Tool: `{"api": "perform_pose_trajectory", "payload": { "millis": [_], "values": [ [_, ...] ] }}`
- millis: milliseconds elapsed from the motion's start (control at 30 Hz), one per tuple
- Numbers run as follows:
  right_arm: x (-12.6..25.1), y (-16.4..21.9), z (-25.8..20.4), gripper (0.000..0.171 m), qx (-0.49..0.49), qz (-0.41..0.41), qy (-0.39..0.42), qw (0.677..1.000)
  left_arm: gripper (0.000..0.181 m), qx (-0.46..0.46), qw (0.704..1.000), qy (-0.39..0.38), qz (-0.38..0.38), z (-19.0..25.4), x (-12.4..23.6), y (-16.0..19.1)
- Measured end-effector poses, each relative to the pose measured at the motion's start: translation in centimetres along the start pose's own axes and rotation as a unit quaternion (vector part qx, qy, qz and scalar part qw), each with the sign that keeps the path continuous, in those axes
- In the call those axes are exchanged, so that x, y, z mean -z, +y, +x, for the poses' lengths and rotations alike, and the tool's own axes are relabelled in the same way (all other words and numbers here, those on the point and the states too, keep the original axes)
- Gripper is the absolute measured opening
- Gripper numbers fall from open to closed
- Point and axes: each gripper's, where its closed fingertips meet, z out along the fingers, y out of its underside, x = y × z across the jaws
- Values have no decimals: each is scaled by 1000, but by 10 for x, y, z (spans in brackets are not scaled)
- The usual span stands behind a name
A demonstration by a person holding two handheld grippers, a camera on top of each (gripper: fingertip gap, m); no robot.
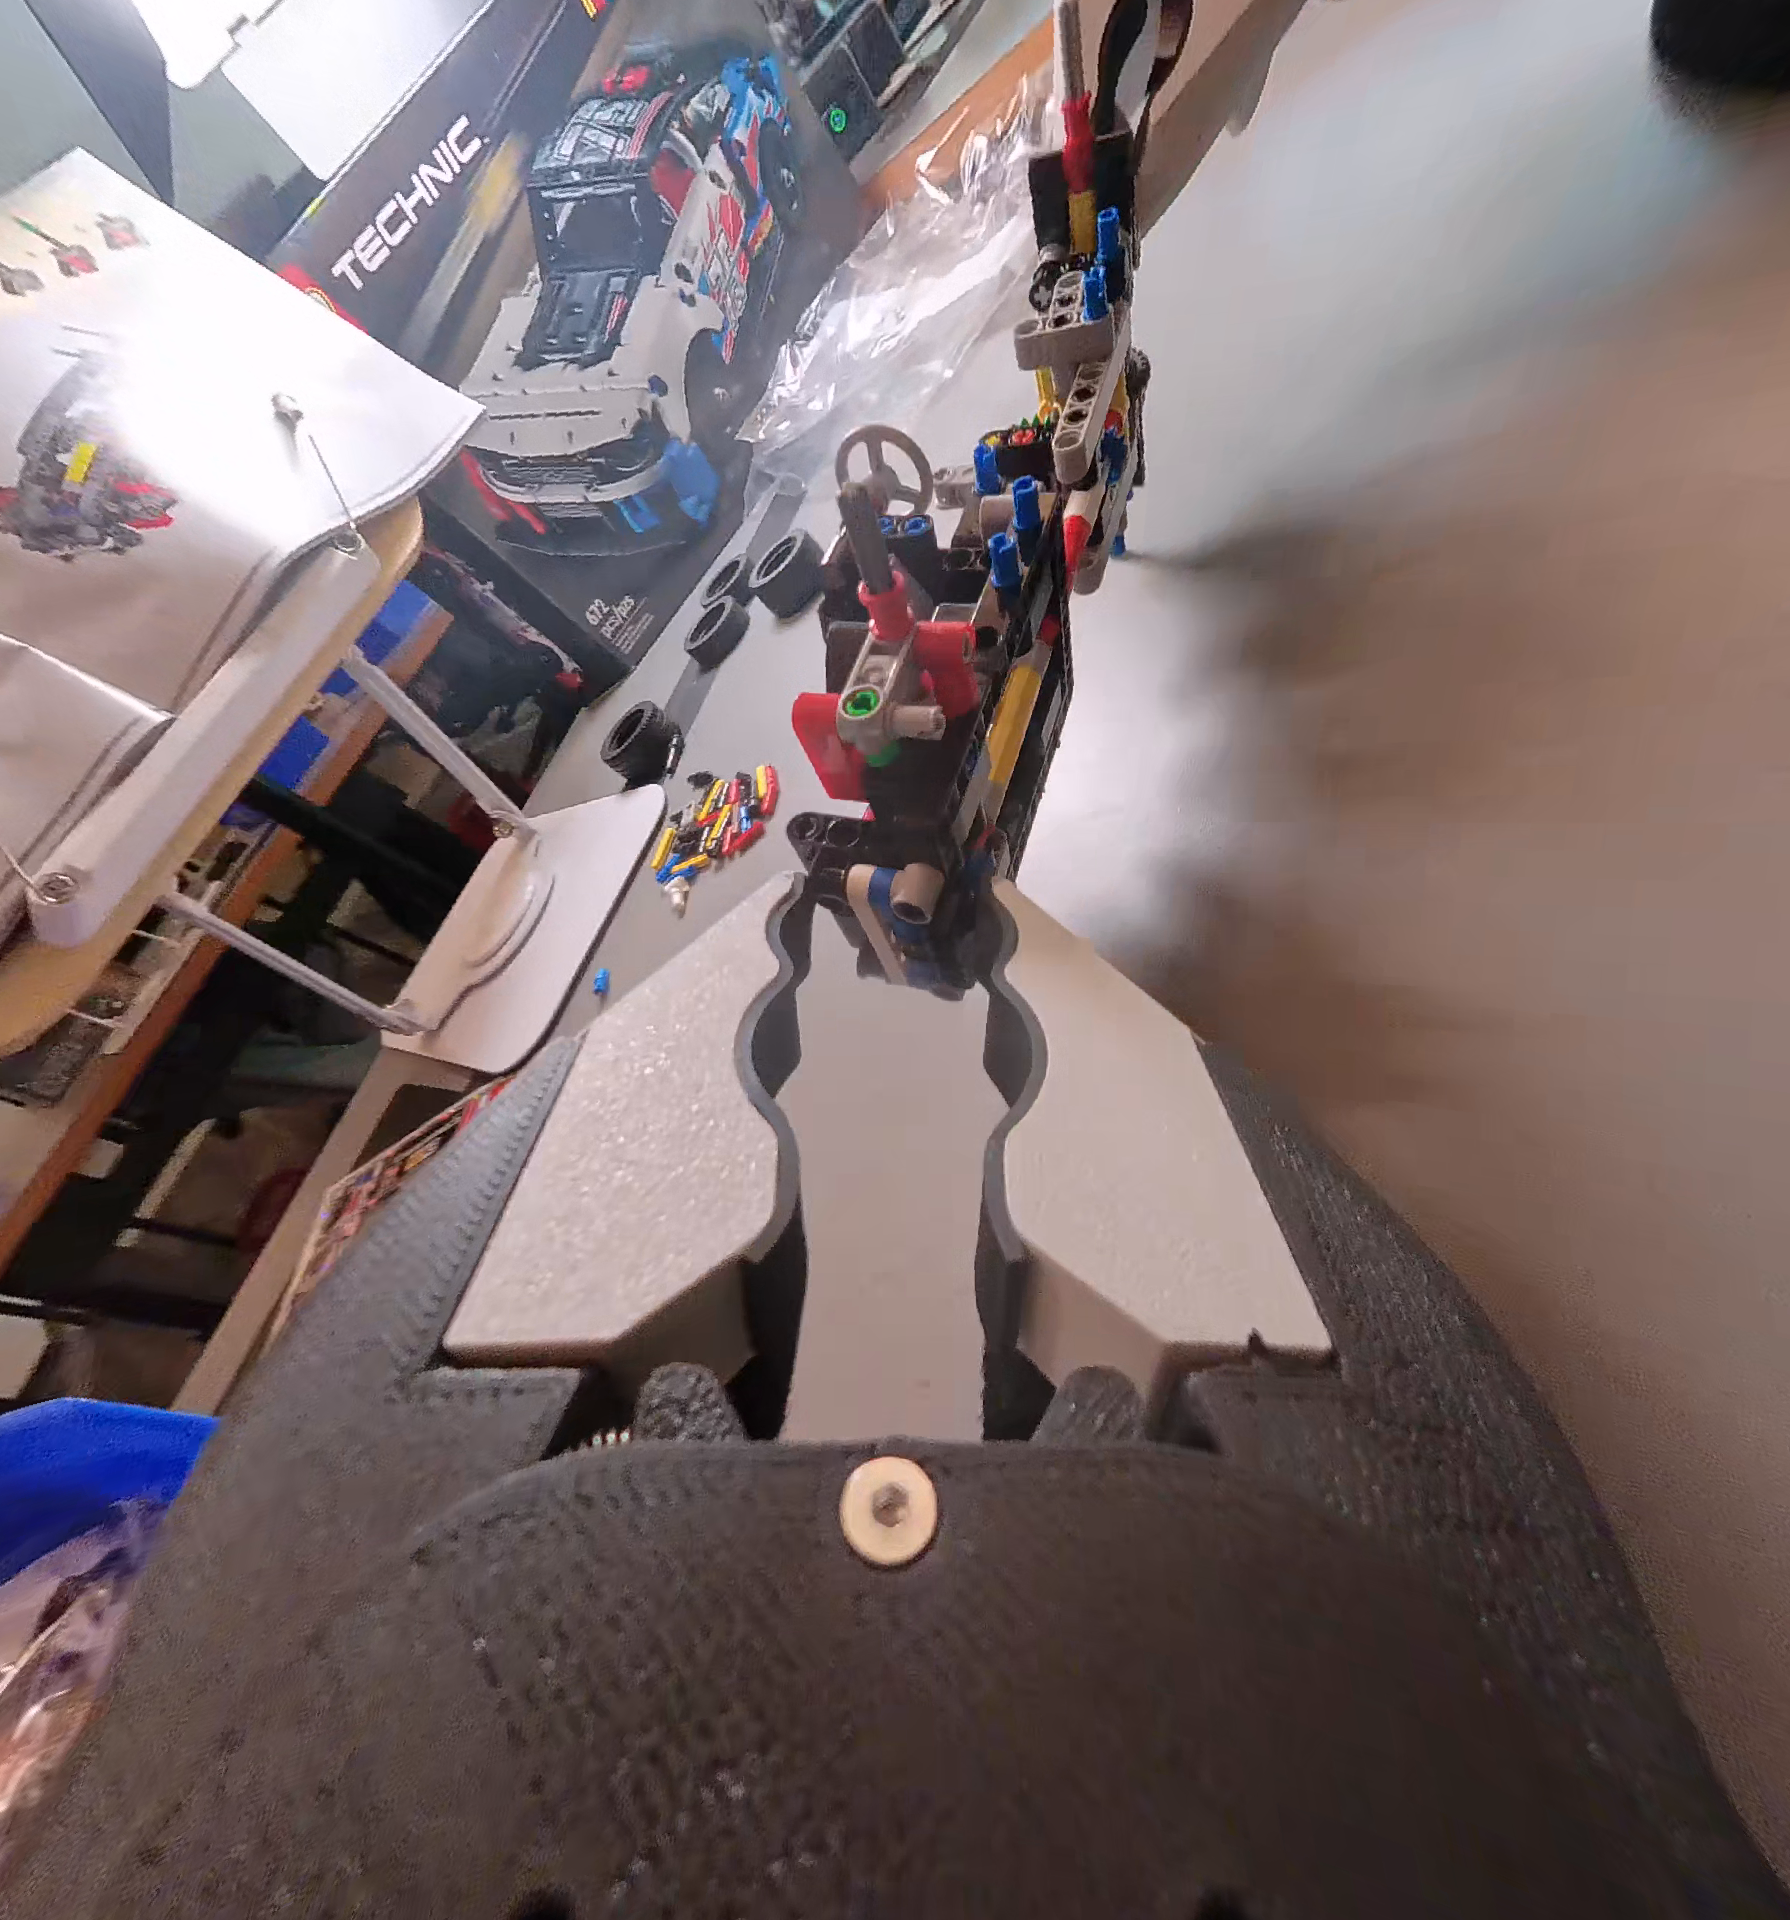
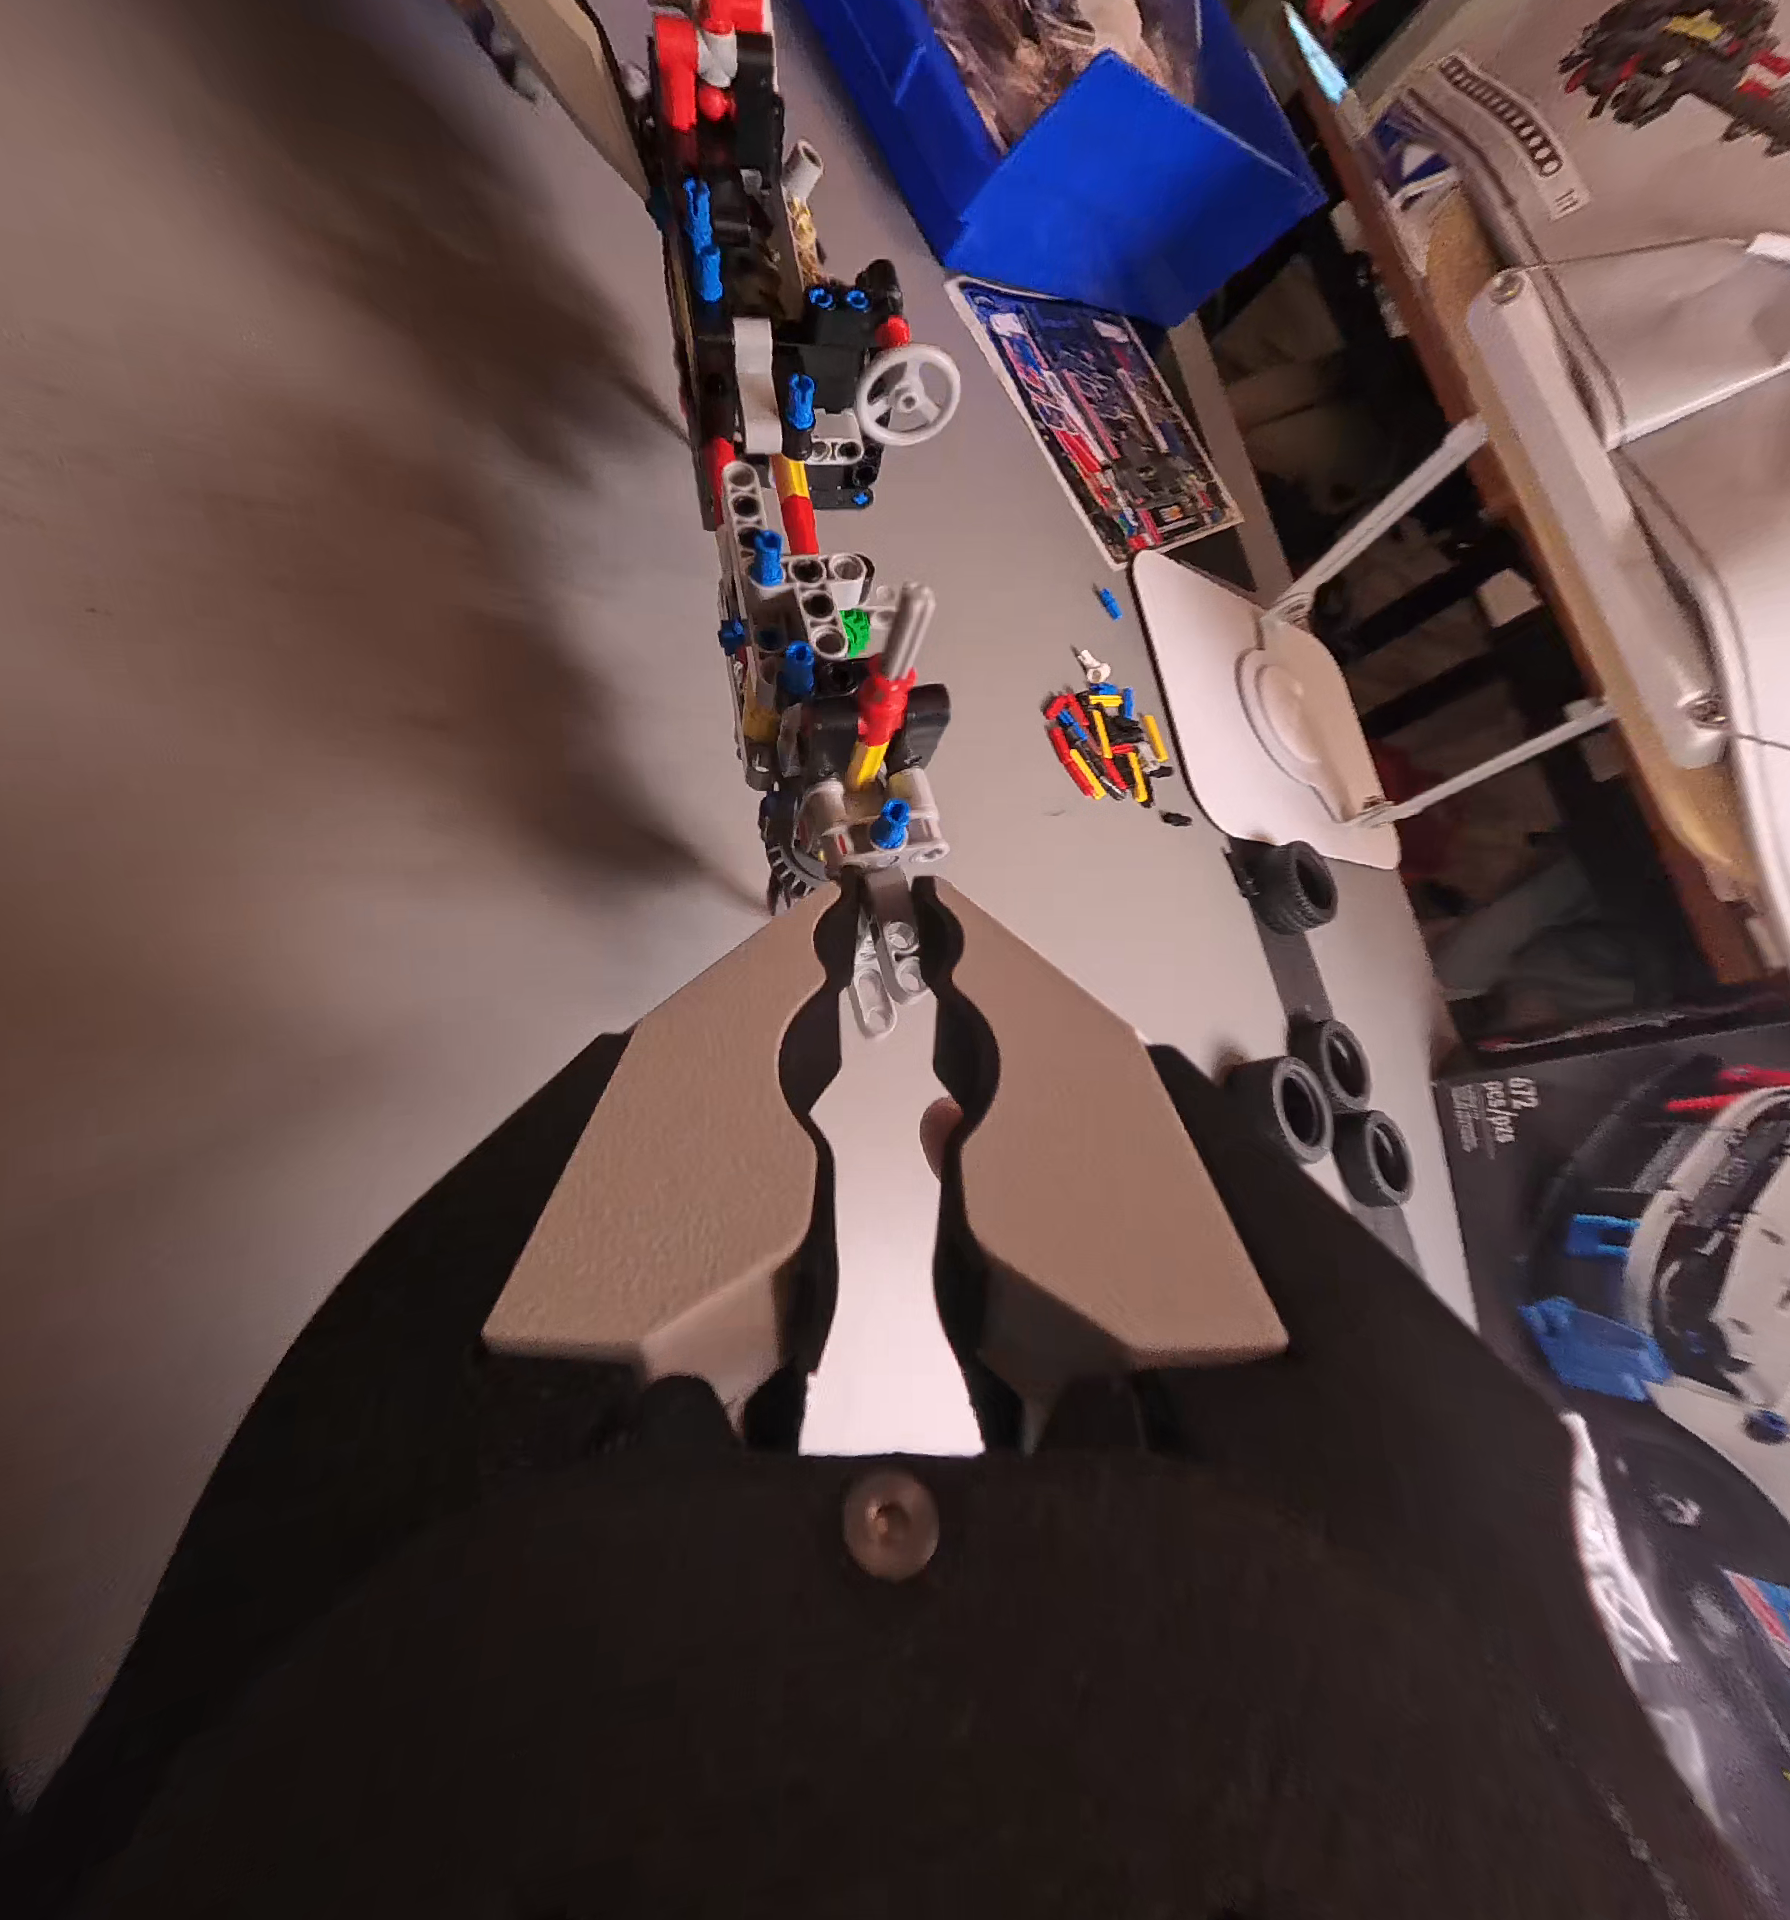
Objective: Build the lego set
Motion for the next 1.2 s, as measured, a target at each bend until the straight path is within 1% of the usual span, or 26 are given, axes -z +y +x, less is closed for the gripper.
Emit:
{"api": "perform_pose_trajectory", "payload": {
  "millis": [167, 267, 367, 533, 600, 767, 933, 1033, 1100, 1200],
  "values": [
    [-9, 9, -6, 9, 36, -8, 51, 998, 27, -34, 999, -3, -22, 5, -1, 10],
    [-13, 19, -10, 10, 58, -28, 67, 996, 27, -58, 997, 5, -39, 11, -3, 15],
    [-19, 30, -17, 11, 60, -41, 66, 995, 27, -77, 995, 17, -60, 19, -5, 22],
    [-24, 50, -27, 11, 99, -87, 52, 990, 27, -102, 988, 49, -100, 33, -6, 33],
    [-23, 54, -30, 11, 99, -99, 40, 989, 26, -99, 989, 51, -99, 34, -3, 32],
    [-15, 53, -33, 16, 66, -101, 10, 993, 32, -64, 990, 53, -109, 29, 10, 33],
    [-1, 38, -26, 15, -5, -70, 1, 998, 39, 38, 992, 42, -109, 16, 28, 33],
    [-8, 42, -27, 19, -9, -86, -14, 996, 40, 84, 989, 50, -110, 17, 31, 36],
    [-17, 49, -33, 19, -6, -103, -37, 994, 40, 96, 986, 56, -123, 19, 28, 38],
    [-25, 56, -35, 17, 15, -125, -48, 991, 41, 107, 983, 72, -130, 25, 22, 35]
  ]
}}
